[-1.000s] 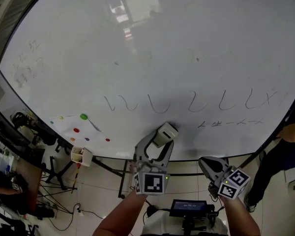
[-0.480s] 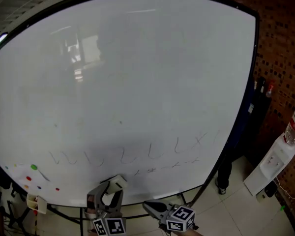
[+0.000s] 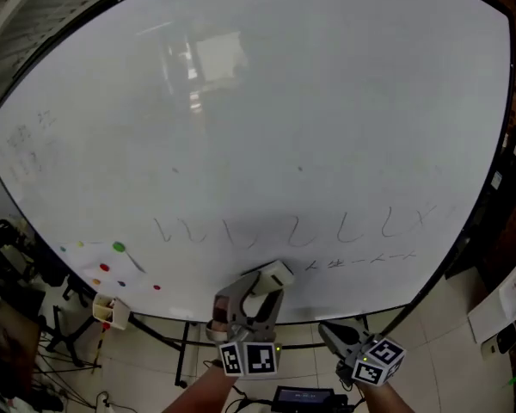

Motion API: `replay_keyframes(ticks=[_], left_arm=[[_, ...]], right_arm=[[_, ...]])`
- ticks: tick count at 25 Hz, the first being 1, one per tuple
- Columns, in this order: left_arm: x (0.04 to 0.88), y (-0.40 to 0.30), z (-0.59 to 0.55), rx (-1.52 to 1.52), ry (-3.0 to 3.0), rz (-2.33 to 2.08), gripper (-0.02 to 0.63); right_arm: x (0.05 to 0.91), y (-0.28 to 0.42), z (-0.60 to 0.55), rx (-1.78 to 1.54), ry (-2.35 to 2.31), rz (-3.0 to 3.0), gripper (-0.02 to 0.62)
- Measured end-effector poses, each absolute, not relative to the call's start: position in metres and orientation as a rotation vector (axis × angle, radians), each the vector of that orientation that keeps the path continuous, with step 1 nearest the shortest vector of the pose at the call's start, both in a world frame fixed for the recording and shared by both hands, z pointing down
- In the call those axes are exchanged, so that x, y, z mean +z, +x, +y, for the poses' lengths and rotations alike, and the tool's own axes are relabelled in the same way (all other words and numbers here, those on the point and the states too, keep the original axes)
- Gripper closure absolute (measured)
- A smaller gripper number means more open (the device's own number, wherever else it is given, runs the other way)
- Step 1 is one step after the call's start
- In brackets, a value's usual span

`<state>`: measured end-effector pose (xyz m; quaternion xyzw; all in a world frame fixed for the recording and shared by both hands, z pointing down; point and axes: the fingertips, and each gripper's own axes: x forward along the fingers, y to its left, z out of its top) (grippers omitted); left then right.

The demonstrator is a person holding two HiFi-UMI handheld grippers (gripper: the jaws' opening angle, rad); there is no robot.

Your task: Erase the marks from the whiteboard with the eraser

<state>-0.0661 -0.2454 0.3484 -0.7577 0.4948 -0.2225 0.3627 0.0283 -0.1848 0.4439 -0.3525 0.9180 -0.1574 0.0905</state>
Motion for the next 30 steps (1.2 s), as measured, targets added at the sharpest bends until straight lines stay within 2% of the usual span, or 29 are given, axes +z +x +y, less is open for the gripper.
replay_keyframes(ticks=[6,11,14,22,30], left_arm=[[0.399,-0.075,-0.242,-0.725,-2.027,1.172,0.337],[0.338,-0.094,-0.238,-0.567,-1.924,1.254,0.339],[0.326,-0.095,-0.242,-0.597,-1.922,1.213,0.337],[0.41,-0.086,-0.242,-0.757,-2.049,0.983,0.336],[0.32,-0.141,-0.237,-0.508,-1.977,1.214,0.338]], right_arm=[[0.444,0.014,-0.182,-0.475,-1.043,2.721,0.58],[0.436,0.007,-0.177,-0.46,-1.08,2.718,0.58],[0.434,0.004,-0.17,-0.455,-1.127,2.701,0.58],[0.426,-0.012,-0.145,-0.446,-1.235,2.664,0.58],[0.422,-0.006,-0.123,-0.452,-1.374,2.594,0.58]])
